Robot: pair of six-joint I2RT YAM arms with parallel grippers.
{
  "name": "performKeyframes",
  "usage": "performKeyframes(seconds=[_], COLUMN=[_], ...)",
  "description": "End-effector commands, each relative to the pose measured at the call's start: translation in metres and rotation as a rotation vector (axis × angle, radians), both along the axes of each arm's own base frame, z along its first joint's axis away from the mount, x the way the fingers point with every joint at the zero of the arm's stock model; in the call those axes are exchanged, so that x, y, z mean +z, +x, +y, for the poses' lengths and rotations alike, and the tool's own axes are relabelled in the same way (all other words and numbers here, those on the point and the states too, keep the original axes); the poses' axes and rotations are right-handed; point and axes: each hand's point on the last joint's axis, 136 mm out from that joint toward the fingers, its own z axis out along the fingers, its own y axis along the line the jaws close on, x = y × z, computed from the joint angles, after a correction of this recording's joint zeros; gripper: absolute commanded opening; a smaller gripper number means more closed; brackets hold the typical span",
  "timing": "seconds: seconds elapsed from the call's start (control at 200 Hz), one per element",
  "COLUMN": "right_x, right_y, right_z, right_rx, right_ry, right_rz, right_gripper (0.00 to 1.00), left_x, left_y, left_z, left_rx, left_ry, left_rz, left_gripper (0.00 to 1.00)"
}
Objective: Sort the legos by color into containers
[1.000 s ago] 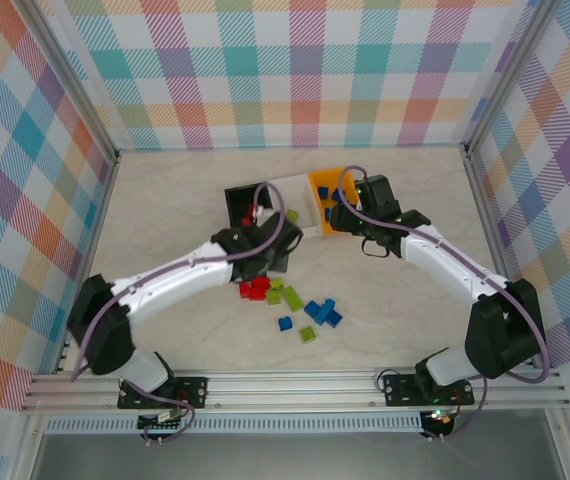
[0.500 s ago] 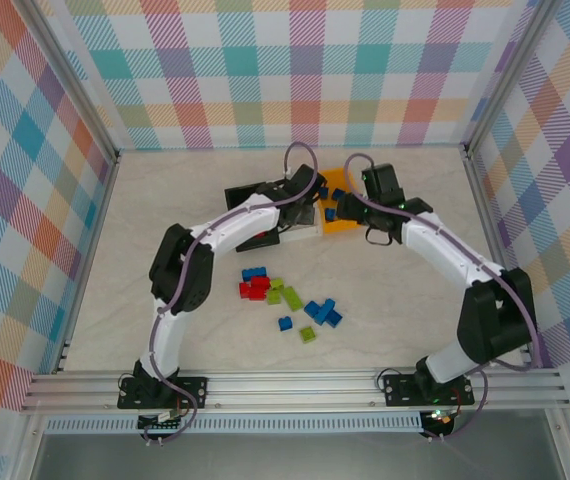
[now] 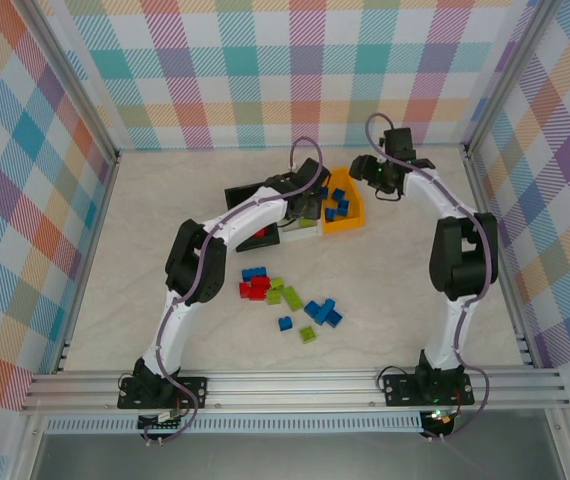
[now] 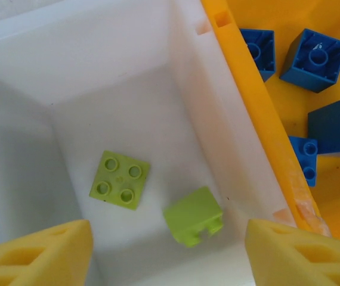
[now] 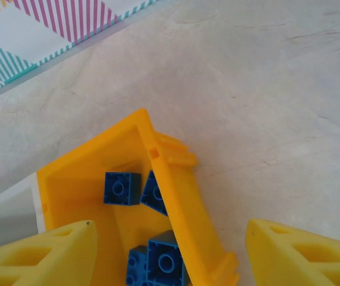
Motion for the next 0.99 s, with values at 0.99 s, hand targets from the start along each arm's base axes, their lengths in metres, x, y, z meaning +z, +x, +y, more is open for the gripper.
performKeyframes(seconds=[0.99], right_x=[-0.026], right_y=[-0.088], right_z=[0.073], right_rx=[0.147], right_ry=[0.031], right_rz=[0.088], right_gripper=[0.66], left_x=[0.069], left_y=[-0.162], left_z=[0.118], left_rx=[0.123], left_ry=[-0.178], left_rz=[-0.053], left_gripper=[0.85])
